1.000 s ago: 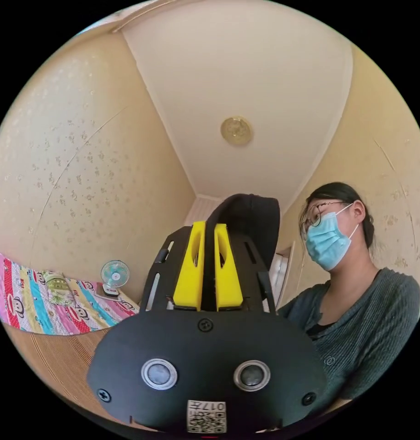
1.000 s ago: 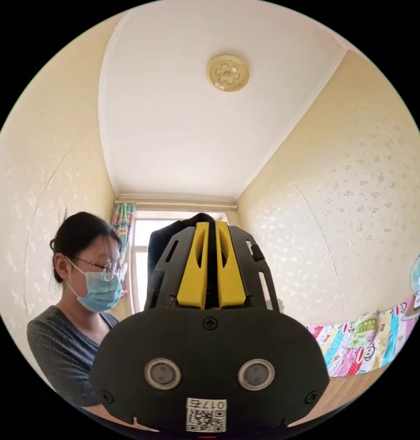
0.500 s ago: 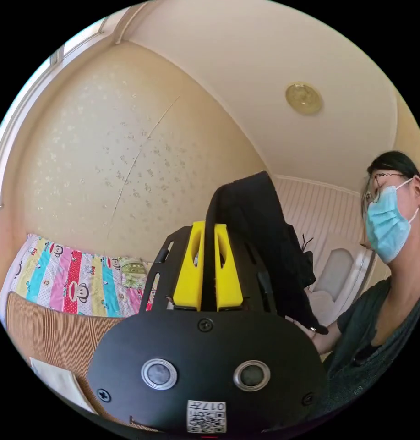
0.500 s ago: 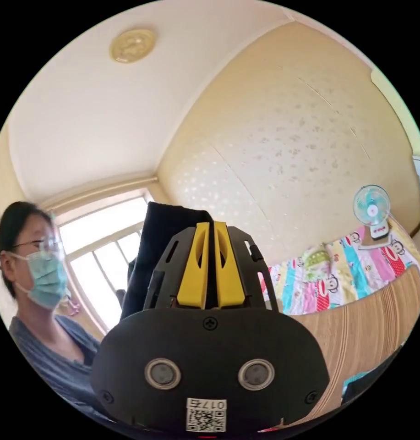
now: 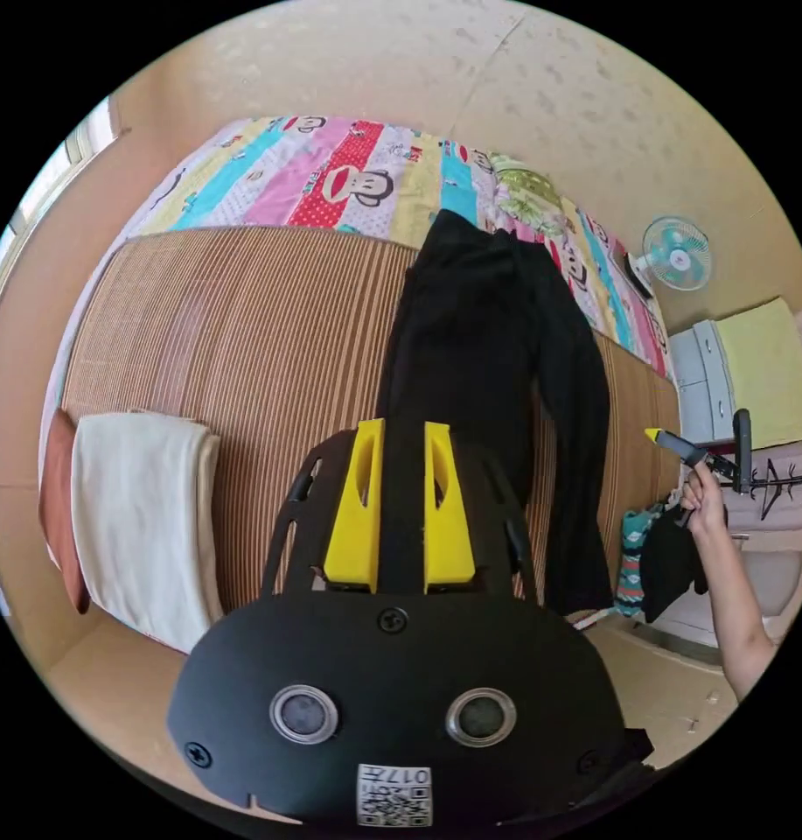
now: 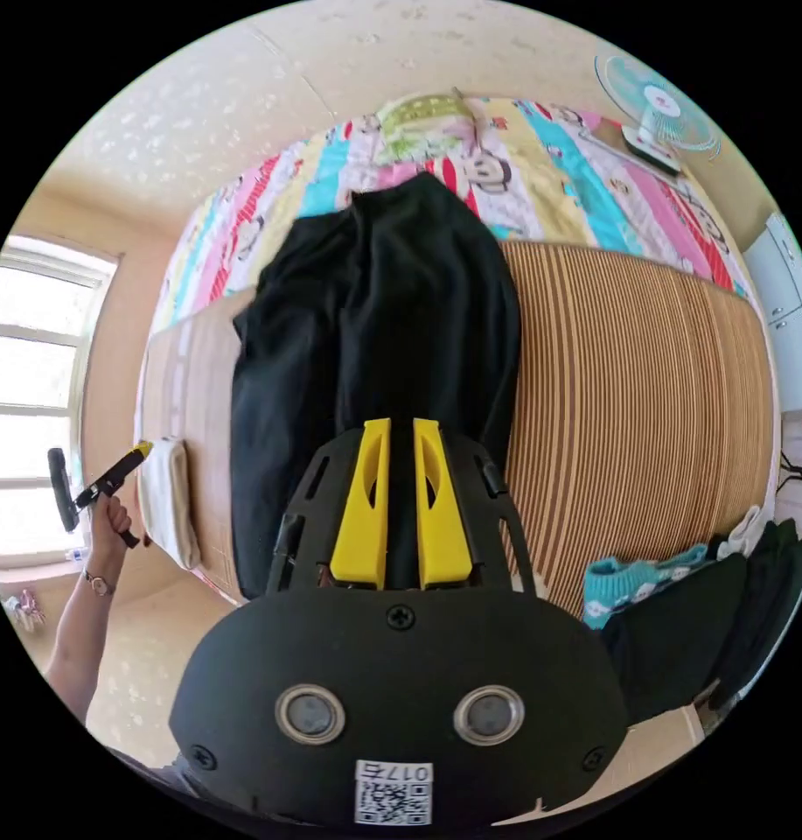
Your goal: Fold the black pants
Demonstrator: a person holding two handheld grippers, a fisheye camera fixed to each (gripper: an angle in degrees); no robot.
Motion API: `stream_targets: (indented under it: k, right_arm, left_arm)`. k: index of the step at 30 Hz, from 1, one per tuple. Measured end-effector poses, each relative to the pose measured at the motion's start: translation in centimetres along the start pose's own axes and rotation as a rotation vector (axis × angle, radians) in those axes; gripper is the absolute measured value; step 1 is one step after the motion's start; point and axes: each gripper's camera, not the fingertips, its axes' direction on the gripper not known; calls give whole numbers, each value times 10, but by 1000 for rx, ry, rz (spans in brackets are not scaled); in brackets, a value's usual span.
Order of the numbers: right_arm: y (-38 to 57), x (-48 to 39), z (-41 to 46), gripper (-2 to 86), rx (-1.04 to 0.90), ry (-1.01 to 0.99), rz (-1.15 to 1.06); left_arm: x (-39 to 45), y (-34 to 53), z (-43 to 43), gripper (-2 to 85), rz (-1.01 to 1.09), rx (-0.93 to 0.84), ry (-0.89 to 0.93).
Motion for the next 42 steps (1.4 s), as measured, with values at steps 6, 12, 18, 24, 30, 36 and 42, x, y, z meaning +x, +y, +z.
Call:
stream_targets:
  k: [6, 12, 18, 24, 30, 36, 42]
  right_arm:
    - [91, 44, 36, 97, -16, 34, 49]
    - [126, 52, 69, 94, -198, 171, -58]
    - [158, 57, 55, 17, -160, 207, -111]
    - [198, 65, 37, 7, -254, 229, -191]
    - [165, 138, -34, 28, -83, 35, 12]
    - [131, 100, -4, 80, -215, -350, -247]
    - [136, 47, 33, 27, -282, -293, -228]
  left_arm:
    - [-34, 130, 78, 110, -33, -169, -5]
    - [-9, 196, 89, 108, 79, -166, -70]
    - [-3, 268, 80, 3, 107, -191, 81]
    - [-11, 349, 51, -4, 25, -328, -60]
    - [-43, 357, 5, 80, -145, -149, 156]
    - [-27, 345, 25, 108, -93, -166, 149]
    - [-11, 372, 13, 19, 33, -193, 94]
